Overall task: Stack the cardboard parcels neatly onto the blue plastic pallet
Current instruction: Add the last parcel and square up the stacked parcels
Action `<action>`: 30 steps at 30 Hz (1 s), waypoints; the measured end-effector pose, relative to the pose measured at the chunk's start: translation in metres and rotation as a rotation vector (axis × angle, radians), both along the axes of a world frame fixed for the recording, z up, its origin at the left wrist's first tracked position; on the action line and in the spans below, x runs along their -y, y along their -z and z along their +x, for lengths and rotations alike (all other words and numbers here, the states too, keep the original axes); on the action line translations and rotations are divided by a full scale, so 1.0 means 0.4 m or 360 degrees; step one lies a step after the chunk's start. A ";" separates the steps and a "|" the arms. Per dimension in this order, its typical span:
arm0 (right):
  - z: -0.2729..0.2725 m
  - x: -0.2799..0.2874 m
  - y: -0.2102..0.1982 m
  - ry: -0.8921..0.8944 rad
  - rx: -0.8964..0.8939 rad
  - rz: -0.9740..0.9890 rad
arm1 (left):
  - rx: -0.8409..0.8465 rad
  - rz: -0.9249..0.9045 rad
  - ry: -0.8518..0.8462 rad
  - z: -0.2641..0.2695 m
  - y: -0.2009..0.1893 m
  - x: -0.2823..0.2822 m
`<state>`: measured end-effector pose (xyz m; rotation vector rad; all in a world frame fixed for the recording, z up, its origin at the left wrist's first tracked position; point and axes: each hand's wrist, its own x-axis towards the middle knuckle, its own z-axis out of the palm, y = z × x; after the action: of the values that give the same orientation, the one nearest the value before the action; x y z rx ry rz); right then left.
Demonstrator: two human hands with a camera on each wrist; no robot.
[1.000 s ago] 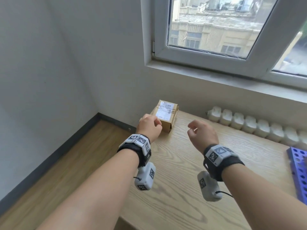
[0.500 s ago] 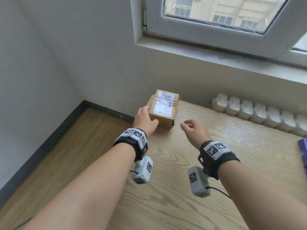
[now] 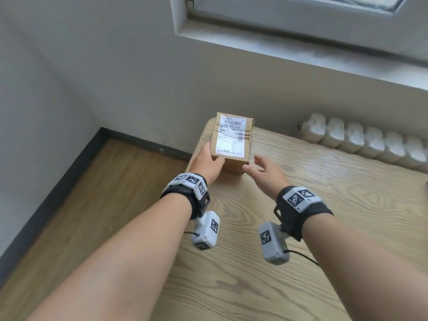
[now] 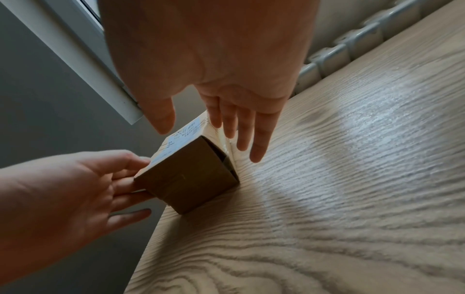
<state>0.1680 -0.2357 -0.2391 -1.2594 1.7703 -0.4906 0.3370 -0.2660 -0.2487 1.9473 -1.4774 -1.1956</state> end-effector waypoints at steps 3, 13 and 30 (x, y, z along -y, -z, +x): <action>0.006 0.003 0.001 -0.0035 0.0051 -0.0034 | -0.0025 -0.0012 -0.0061 -0.010 -0.005 0.008; -0.045 -0.056 0.028 0.0184 0.0007 0.0130 | -0.0224 0.0375 0.0042 -0.014 0.054 -0.037; -0.120 -0.333 0.037 0.0678 0.0224 0.0434 | -0.0380 0.0910 0.0590 -0.084 0.051 -0.236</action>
<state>0.1199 -0.1027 -0.2540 -0.6436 1.9121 -0.5387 0.3033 -0.1715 -0.2690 1.7993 -1.5213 -2.1272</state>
